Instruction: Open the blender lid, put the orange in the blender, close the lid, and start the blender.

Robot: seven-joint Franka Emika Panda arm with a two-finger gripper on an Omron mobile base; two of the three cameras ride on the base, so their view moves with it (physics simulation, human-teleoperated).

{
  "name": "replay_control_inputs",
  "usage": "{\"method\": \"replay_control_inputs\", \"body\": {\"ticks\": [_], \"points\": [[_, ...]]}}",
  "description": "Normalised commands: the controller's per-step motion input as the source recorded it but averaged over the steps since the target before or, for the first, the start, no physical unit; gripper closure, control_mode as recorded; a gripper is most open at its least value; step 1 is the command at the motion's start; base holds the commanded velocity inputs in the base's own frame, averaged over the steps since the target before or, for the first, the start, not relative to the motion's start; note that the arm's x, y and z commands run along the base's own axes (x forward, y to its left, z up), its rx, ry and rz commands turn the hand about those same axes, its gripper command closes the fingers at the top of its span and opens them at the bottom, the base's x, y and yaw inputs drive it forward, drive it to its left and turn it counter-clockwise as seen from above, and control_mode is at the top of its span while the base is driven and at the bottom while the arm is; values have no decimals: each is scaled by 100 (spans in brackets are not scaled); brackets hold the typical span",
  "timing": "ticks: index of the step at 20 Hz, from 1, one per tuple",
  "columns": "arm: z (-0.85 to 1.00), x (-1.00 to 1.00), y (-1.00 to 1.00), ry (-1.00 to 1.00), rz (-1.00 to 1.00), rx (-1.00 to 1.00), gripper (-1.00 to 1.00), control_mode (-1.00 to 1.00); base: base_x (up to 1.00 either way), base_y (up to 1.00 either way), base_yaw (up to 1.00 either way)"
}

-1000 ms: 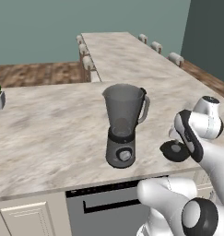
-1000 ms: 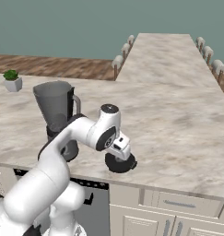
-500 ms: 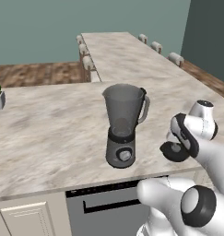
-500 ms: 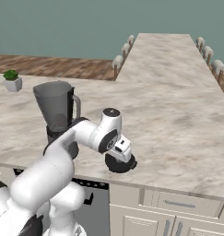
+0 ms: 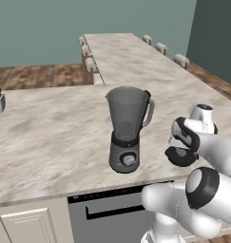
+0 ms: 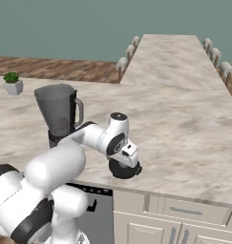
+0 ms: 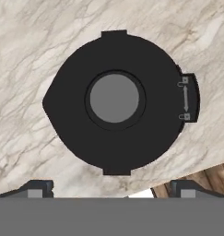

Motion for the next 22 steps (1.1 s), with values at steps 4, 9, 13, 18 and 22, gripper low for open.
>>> {"method": "replay_control_inputs", "body": {"ticks": [4, 9, 13, 18, 22], "points": [[-24, 24, -10, 2, 0, 0, -100, -100, 0, 0, 0], [-22, 18, -1, 0, 0, 0, -100, -100, 0, 0, 0], [-20, 17, -3, 0, 0, 0, -100, -100, 0, 0, 0], [-18, 14, 0, 0, 0, 0, -100, -100, 0, 0, 0], [-17, 12, 0, 0, 0, 0, -100, -100, 0, 0, 0]]}}
